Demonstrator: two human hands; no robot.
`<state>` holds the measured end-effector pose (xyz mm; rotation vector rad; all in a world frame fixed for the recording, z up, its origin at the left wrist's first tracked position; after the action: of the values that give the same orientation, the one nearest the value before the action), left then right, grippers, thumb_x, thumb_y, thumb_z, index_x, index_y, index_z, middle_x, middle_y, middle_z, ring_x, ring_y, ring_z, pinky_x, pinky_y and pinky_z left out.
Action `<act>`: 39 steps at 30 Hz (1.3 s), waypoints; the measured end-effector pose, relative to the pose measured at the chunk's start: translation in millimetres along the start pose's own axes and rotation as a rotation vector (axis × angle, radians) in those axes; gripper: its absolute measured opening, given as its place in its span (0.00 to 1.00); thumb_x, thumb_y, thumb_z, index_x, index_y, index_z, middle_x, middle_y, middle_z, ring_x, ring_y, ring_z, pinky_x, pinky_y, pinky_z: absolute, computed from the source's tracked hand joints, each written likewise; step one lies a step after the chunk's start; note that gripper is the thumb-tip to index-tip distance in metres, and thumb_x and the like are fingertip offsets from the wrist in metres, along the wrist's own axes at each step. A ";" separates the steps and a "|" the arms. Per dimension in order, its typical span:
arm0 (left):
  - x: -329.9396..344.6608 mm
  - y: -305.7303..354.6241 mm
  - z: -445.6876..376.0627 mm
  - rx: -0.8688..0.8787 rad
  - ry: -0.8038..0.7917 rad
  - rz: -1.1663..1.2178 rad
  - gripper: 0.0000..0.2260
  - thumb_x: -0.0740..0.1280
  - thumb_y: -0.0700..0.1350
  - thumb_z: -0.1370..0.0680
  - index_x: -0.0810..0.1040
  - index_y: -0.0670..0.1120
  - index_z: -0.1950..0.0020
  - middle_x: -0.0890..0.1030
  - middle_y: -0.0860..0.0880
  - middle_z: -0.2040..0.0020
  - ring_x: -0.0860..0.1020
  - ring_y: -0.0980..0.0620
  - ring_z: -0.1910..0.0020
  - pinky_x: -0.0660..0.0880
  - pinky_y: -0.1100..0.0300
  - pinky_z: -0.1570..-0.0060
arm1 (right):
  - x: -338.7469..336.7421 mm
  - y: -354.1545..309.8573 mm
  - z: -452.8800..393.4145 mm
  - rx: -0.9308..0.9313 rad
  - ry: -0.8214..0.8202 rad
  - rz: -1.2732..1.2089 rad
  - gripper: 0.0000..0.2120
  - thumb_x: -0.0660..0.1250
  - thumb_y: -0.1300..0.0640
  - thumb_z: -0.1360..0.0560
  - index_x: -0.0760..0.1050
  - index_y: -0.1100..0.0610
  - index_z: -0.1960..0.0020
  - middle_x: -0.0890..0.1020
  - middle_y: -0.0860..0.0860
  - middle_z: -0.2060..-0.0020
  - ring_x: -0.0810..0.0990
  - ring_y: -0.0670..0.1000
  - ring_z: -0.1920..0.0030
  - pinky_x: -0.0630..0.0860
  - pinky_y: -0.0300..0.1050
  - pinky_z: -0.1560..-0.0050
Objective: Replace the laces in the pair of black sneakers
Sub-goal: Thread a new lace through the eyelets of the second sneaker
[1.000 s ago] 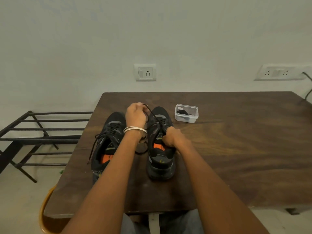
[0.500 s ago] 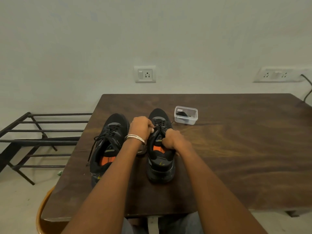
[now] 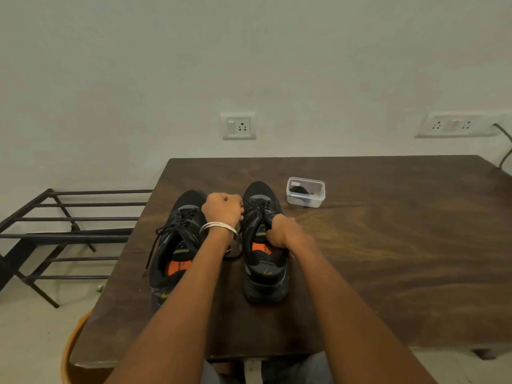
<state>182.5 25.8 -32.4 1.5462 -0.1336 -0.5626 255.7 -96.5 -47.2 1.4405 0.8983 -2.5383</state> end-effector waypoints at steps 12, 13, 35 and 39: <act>15.4 8.1 6.6 0.467 -0.285 -0.697 0.09 0.67 0.48 0.23 0.84 0.44 0.56 0.82 0.47 0.59 0.80 0.47 0.57 0.77 0.51 0.50 | -7.5 3.7 4.6 -0.030 0.014 0.010 0.16 0.63 0.53 0.22 0.73 0.59 0.37 0.76 0.60 0.40 0.77 0.60 0.41 0.76 0.51 0.42; 15.9 9.7 7.6 0.477 -0.268 -0.720 0.10 0.66 0.48 0.22 0.82 0.44 0.57 0.82 0.47 0.60 0.79 0.47 0.56 0.76 0.51 0.50 | -7.9 3.7 4.9 -0.032 0.012 0.012 0.16 0.63 0.53 0.22 0.73 0.59 0.38 0.77 0.60 0.40 0.77 0.59 0.41 0.77 0.51 0.42; -3.4 -13.9 -7.8 0.030 -0.151 -0.406 0.19 0.68 0.42 0.25 0.66 0.42 0.75 0.71 0.46 0.75 0.73 0.46 0.73 0.72 0.54 0.66 | -8.8 3.2 3.7 -0.060 0.002 0.049 0.13 0.63 0.55 0.22 0.74 0.61 0.40 0.78 0.60 0.42 0.79 0.59 0.43 0.78 0.52 0.42; -8.7 -6.4 -7.9 0.097 -0.009 -0.618 0.11 0.67 0.44 0.25 0.77 0.37 0.63 0.81 0.38 0.60 0.79 0.38 0.58 0.70 0.54 0.64 | -9.1 -0.5 1.9 -0.059 -0.043 0.060 0.14 0.64 0.55 0.22 0.74 0.60 0.38 0.78 0.59 0.41 0.79 0.58 0.43 0.78 0.52 0.41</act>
<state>176.6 37.1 -36.6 1.6765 0.3277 -1.0595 259.1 -98.9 -39.0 1.3705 0.9013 -2.4687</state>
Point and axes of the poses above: each hand's wrist, its own z-axis away from the middle knuckle, its own x-axis out of the palm, y = z × x, the point moved 3 cm from there along -z, towards the middle knuckle
